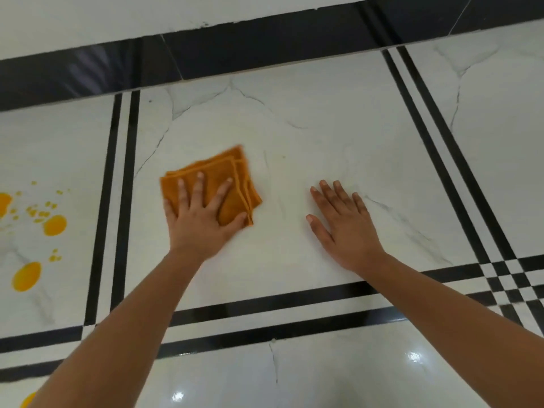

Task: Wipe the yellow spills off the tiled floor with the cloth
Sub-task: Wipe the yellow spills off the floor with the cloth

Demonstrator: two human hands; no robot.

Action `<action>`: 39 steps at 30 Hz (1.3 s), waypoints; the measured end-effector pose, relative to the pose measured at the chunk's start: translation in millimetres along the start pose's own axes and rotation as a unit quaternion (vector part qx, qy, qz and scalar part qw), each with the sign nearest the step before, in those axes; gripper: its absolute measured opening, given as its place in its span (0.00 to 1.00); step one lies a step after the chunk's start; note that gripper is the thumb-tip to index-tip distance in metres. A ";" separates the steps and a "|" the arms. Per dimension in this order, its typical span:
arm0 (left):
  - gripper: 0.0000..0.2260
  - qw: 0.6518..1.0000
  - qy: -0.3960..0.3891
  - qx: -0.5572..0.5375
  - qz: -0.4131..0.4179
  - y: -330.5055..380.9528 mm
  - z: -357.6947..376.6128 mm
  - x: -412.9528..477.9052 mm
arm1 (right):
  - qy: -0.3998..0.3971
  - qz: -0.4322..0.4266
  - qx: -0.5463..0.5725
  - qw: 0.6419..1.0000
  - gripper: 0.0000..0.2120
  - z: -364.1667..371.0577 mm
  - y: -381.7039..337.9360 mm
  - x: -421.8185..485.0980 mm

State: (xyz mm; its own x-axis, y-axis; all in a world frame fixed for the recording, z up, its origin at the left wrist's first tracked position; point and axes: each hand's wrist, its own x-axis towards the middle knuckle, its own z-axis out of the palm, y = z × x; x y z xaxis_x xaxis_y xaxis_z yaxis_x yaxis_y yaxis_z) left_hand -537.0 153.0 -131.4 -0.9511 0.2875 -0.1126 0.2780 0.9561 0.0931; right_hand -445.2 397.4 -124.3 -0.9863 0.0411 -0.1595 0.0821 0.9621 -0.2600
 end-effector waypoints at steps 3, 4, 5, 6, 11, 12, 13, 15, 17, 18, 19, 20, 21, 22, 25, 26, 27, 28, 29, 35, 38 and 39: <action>0.35 1.000 -0.027 -0.009 0.010 4.6 2.2 -37.1 | -0.027 -0.068 -0.013 0.997 0.39 0.1 -22.2 -4.7; 0.36 0.998 -0.035 -0.004 0.047 2.8 3.6 -61.8 | -0.034 -0.087 -0.015 0.996 0.40 -1.2 -34.3 -4.9; 0.36 0.997 -0.040 0.001 0.072 1.2 5.0 -83.6 | -0.037 -0.094 -0.009 0.995 0.38 -2.8 -44.0 -4.4; 0.36 0.996 -0.041 -0.002 0.073 -5.1 3.3 -102.6 | -0.041 -0.090 0.009 0.995 0.35 -4.0 -58.4 -5.0; 0.37 0.995 -0.054 -0.079 0.007 -21.6 -1.3 -132.9 | -0.044 0.053 0.111 0.991 0.28 5.0 -134.0 -7.6; 0.36 0.993 -0.045 -0.109 -0.010 -24.3 -4.0 -135.2 | -0.051 0.095 0.135 0.985 0.29 7.9 -148.8 -5.7; 0.35 0.991 -0.034 -0.129 -0.026 -25.9 -6.0 -135.4 | -0.058 0.141 0.165 0.974 0.30 9.9 -158.8 -2.7; 0.33 0.985 -0.022 -0.163 -0.060 -32.8 -13.1 -136.8 | -0.078 0.227 0.240 0.941 0.30 5.6 -174.9 2.0; 0.31 0.980 -0.022 -0.183 -0.081 -38.3 -20.7 -140.4 | -0.101 0.275 0.300 0.908 0.25 -3.3 -182.7 3.7; 0.30 0.978 -0.020 -0.188 -0.086 -42.7 -25.1 -144.4 | -0.113 0.283 0.331 0.893 0.21 -9.5 -187.6 0.9; 0.29 0.977 -0.012 -0.191 -0.088 -48.7 -30.2 -149.3 | -0.120 0.281 0.367 0.879 0.18 -16.3 -192.8 -2.7; 0.29 0.977 -0.002 -0.193 -0.094 -54.2 -34.6 -151.9 | -0.120 0.279 0.394 0.868 0.15 -23.0 -196.3 -5.2; 0.28 0.974 0.006 -0.198 -0.106 -60.6 -39.4 -152.8 | -0.111 0.276 0.413 0.861 0.13 -29.5 -198.8 -6.6; 0.28 0.971 0.018 -0.207 -0.121 -69.1 -45.5 -157.0 | -0.092 0.266 0.418 0.864 0.12 -37.9 -204.7 -8.8; 0.27 0.963 0.041 -0.210 -0.162 -93.3 -60.4 -172.8 | -0.046 0.181 0.384 0.904 0.09 -62.4 -225.1 -11.9; 0.27 0.962 0.046 -0.208 -0.173 -100.5 -62.6 -179.6 | -0.043 0.147 0.365 0.918 0.09 -70.5 -234.1 -14.8; 0.27 0.959 0.050 -0.208 -0.188 -109.1 -65.4 -189.3 | -0.046 0.109 0.339 0.933 0.08 -76.9 -246.7 -18.3; 0.27 0.958 0.044 -0.203 -0.196 -114.0 -65.6 -195.9 | -0.051 0.074 0.312 0.946 0.07 -80.5 -256.1 -21.5; 0.27 0.959 0.036 -0.195 -0.203 -118.6 -65.3 -203.0 | -0.063 0.038 0.284 0.956 0.05 -82.4 -267.5 -25.5; 0.26 0.941 0.033 -0.202 -0.269 -137.0 -55.6 -260.1 | -0.266 -0.020 0.206 0.941 0.12 -32.4 -326.9 -64.2; 0.27 0.945 0.025 -0.173 -0.278 -139.0 -40.9 -294.8 | -0.163 -0.035 0.124 0.978 0.21 10.6 -332.4 -69.2; 0.27 0.943 0.020 -0.167 -0.285 -140.9 -36.4 -306.0 | -0.139 -0.033 0.095 0.985 0.25 19.6 -333.0 -70.0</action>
State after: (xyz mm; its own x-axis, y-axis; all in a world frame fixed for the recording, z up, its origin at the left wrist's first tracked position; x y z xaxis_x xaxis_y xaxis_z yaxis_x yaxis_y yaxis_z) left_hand -290.0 -71.8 -74.1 -0.9391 -0.2773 -0.2029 -0.3328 0.8810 0.3362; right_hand -400.7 68.8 -45.3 -0.9154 -0.1204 -0.3842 0.0711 0.8909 -0.4485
